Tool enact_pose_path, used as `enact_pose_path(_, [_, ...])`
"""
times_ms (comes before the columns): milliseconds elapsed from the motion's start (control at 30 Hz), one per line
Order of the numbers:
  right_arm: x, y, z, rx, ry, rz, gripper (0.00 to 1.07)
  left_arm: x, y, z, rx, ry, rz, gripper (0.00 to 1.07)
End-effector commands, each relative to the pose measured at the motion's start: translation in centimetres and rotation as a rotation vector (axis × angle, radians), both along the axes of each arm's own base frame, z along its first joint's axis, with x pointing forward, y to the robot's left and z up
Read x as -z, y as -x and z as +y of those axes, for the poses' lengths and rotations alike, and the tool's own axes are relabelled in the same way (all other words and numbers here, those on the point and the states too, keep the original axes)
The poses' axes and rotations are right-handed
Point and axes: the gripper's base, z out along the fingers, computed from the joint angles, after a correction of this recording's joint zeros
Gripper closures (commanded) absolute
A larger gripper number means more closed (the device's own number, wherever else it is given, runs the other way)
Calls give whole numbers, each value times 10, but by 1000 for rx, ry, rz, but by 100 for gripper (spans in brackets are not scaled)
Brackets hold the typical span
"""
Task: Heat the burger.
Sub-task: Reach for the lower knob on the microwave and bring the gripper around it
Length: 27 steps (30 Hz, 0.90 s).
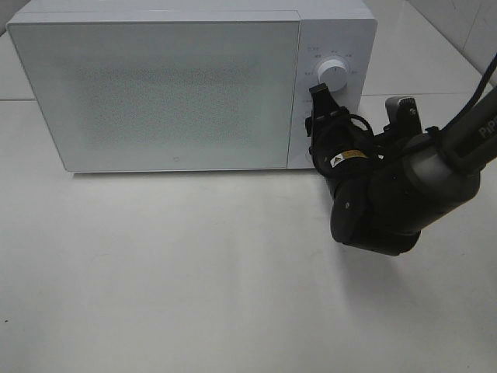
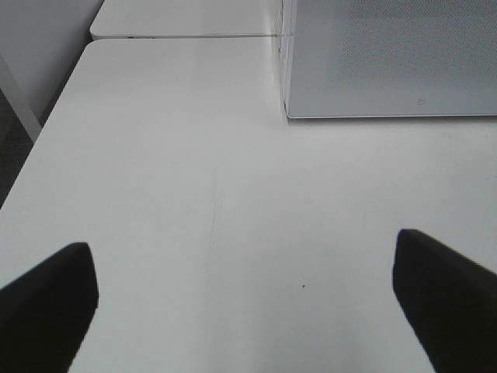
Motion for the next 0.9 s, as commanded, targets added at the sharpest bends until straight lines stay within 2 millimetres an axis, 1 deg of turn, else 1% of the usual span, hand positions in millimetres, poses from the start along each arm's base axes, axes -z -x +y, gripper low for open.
enact_pose_path(33, [-21,-6,-5,66,-81,-195,96,1,4,0,0,1,-25,9])
enact_pose_path(67, [-21,-6,-6,77,-136,-197,96,1,4,0,0,1,-25,9])
enact_pose_path(100, [-21,-6,-6,77,-136,-197,96,1,4,0,0,1,-25,9])
enact_pose_path(133, [-20,-6,-7,98,-198,-198,96,1,4,0,0,1,-25,9])
enact_pose_path(167, [-20,-6,-7,105,-224,-198,96,1,4,0,0,1,-25,9])
enact_pose_path(400, [-20,-6,-8,124,-336,-201,95,1,4,0,0,1,-25,9])
enact_pose_path(433, [-19,-6,-9,138,-383,-201,95,1,4,0,0,1,-25,9])
enact_pose_path(567, [-19,-6,-9,153,-455,-205,93,1,4,0,0,1,-25,9])
enact_pose_path(900, [-19,-6,-9,153,-460,-200,92,1,4,0,0,1,-25,9])
